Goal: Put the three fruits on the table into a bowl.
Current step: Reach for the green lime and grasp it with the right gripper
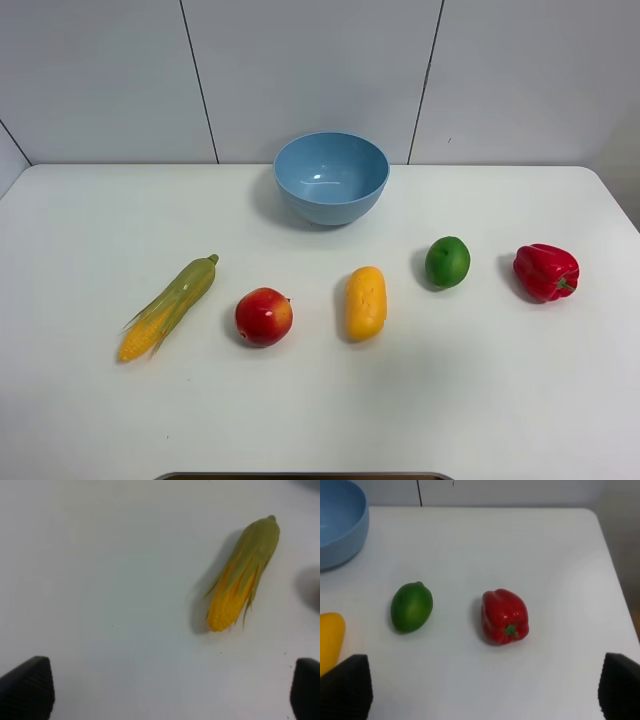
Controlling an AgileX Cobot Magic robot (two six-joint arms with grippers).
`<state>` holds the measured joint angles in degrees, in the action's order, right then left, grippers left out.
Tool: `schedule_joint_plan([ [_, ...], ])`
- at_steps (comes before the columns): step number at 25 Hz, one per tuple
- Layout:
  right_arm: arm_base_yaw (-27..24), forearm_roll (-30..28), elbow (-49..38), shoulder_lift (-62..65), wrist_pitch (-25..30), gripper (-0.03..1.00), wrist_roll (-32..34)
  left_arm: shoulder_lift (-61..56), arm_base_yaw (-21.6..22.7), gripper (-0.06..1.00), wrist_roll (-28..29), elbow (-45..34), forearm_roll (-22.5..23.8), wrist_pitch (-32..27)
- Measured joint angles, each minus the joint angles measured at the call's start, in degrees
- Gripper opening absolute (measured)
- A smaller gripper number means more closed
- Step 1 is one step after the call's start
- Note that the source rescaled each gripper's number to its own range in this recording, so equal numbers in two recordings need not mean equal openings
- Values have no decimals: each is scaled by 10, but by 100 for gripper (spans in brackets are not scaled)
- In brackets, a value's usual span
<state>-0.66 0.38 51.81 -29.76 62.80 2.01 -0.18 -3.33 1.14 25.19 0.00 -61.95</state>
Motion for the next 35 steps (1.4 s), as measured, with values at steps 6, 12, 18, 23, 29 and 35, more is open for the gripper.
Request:
schedule_joint_plan([
  [6, 0, 0, 44, -143, -17, 91, 23, 0, 0, 99, 0, 0, 0, 0],
  [12, 0, 20, 59, -258, -60, 91, 38, 0, 0, 99, 0, 0, 0, 0],
  [18, 4, 40, 61, -353, -111, 91, 40, 0, 0, 99, 0, 0, 0, 0],
  [23, 49, 41, 61, -436, -154, 91, 47, 0, 0, 100, 0, 0, 0, 0],
  [29, 79, 41, 61, -525, -220, 91, 93, 0, 0, 100, 0, 0, 0, 0],
  [35, 80, 41, 61, -585, -245, 91, 110, 0, 0, 100, 0, 0, 0, 0],
])
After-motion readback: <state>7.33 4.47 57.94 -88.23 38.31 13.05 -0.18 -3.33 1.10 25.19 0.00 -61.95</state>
